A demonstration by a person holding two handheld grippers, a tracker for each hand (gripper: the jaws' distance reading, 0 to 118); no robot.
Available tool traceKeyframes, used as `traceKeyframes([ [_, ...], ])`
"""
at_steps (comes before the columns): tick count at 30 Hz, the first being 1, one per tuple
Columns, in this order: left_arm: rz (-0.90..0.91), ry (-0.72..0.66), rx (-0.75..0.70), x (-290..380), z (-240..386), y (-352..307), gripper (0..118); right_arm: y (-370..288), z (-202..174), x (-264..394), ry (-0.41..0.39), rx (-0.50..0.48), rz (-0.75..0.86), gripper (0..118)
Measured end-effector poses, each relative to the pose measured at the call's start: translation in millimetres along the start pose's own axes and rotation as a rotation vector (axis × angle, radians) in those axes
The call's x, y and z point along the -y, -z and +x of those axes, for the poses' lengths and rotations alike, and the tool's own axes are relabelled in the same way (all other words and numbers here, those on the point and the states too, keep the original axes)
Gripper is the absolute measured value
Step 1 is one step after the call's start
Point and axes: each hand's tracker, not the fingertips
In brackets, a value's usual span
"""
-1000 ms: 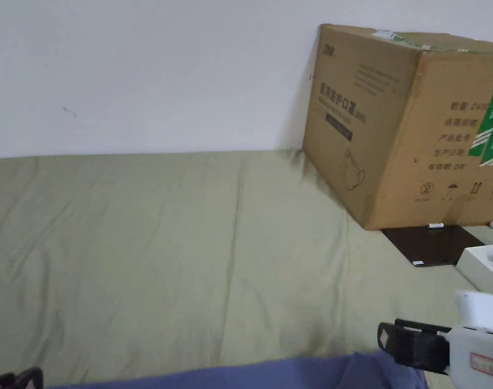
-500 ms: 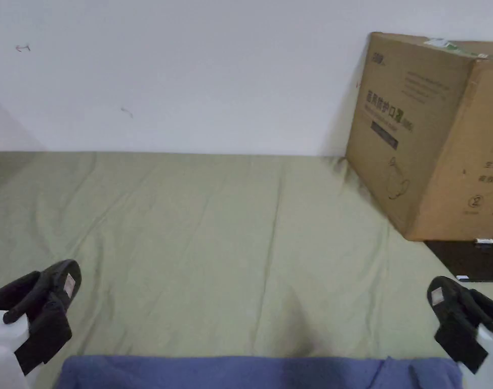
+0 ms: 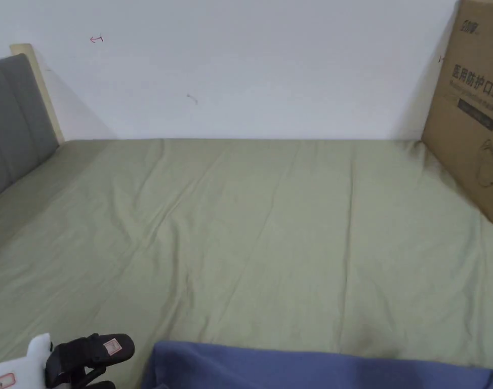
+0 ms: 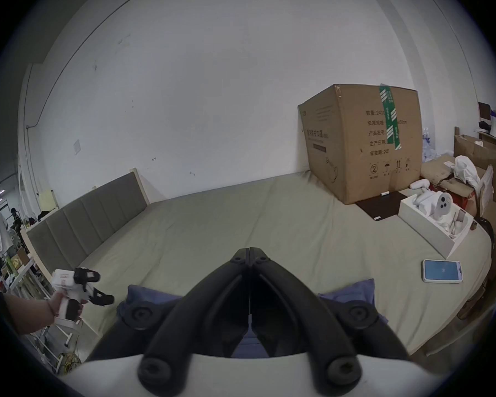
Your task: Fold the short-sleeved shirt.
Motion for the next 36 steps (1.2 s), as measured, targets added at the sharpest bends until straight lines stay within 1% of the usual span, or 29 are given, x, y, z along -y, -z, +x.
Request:
traceKeyframes([
  [2, -0.038, -0.041, 0.043, 4, -17, 23, 118, 4, -7, -1, -0.014, -0.008, -0.019, 0],
  [3, -0.073, -0.057, 0.065, 2, -28, 22, 118, 6, -11, -2, -0.024, -0.011, -0.026, 0],
  [4, -0.114, -0.077, 0.081, 6, -32, 35, 118, 7, -15, -4, -0.031, -0.013, -0.032, 0],
  [5, -0.124, -0.05, 0.111, 8, -28, 41, 118, 8, -19, -6, -0.037, -0.016, -0.037, 0],
  [6, -0.126, 0.006, 0.164, 7, -20, 49, 118, 10, -22, -7, -0.044, -0.021, -0.042, 0],
  [7, -0.166, 0.01, 0.205, -7, -35, 56, 118, 12, -26, -8, -0.049, -0.028, -0.046, 0],
  [9, -0.236, -0.056, 0.249, -6, -40, 77, 116, 16, -31, -11, -0.053, -0.042, -0.053, 0],
  [10, -0.253, -0.038, 0.231, -7, -39, 83, 116, 18, -34, -11, -0.054, -0.048, -0.059, 0],
  [11, -0.235, 0.02, 0.169, 1, -28, 90, 114, 20, -37, -11, -0.054, -0.054, -0.065, 0],
  [12, -0.208, 0.057, 0.14, 3, -27, 89, 105, 22, -39, -12, -0.055, -0.058, -0.069, 0],
  [13, -0.17, 0.074, 0.058, 3, -34, 89, 75, 23, -41, -12, -0.057, -0.063, -0.072, 0],
  [14, -0.151, 0.073, -0.068, 6, -41, 93, 7, 23, -43, -12, -0.059, -0.07, -0.074, 0],
  [15, -0.168, 0.055, -0.136, 3, -67, 87, 4, 24, -45, -12, -0.058, -0.077, -0.076, 0],
  [16, -0.145, 0.018, 0.045, 2, -49, 82, 4, 24, -46, -12, -0.057, -0.084, -0.08, 0],
  [17, -0.169, 0.046, -0.009, 4, -40, 87, 4, 25, -48, -12, -0.058, -0.088, -0.087, 0],
  [18, -0.178, 0.12, -0.113, 8, -31, 86, 4, 26, -49, -12, -0.059, -0.093, -0.095, 0],
  [20, -0.159, 0.18, -0.199, 3, -7, 83, 4, 27, -50, -14, -0.058, -0.107, -0.109, 0],
  [23, -0.16, 0.393, -0.381, 16, 51, 63, 4, 28, -52, -15, -0.052, -0.123, -0.112, 0],
  [24, -0.128, 0.53, -0.466, 23, 73, 52, 4, 28, -51, -15, -0.045, -0.134, -0.112, 0],
  [25, -0.087, 0.646, -0.58, 29, 90, 41, 4, 28, -51, -15, -0.038, -0.144, -0.111, 0],
  [26, -0.022, 0.675, -0.694, 33, 100, 31, 4, 28, -52, -14, -0.032, -0.151, -0.108, 0],
  [27, 0.025, 0.726, -0.86, 41, 106, 22, 4, 27, -52, -13, -0.027, -0.156, -0.108, 0],
  [28, 0.074, 0.748, -0.979, 46, 109, 15, 4, 26, -51, -11, -0.021, -0.162, -0.111, 0],
  [29, 0.082, 0.763, -1.016, 49, 110, 10, 4, 24, -49, -10, -0.013, -0.17, -0.114, 0],
  [30, 0.06, 0.739, -0.968, 52, 111, 7, 4, 23, -48, -9, -0.003, -0.176, -0.117, 0],
  [31, 0.04, 0.688, -0.888, 57, 115, 7, 4, 21, -46, -7, 0.009, -0.18, -0.118, 0],
  [33, 0.024, 0.606, -0.653, 70, 133, 15, 4, 18, -41, -6, 0.047, -0.183, -0.129, 0],
  [34, -0.002, 0.615, -0.585, 78, 146, 27, 4, 15, -38, -6, 0.071, -0.182, -0.133, 0],
  [36, -0.049, 0.677, -0.551, 95, 174, 60, 4, 9, -31, -7, 0.097, -0.181, -0.125, 0],
])
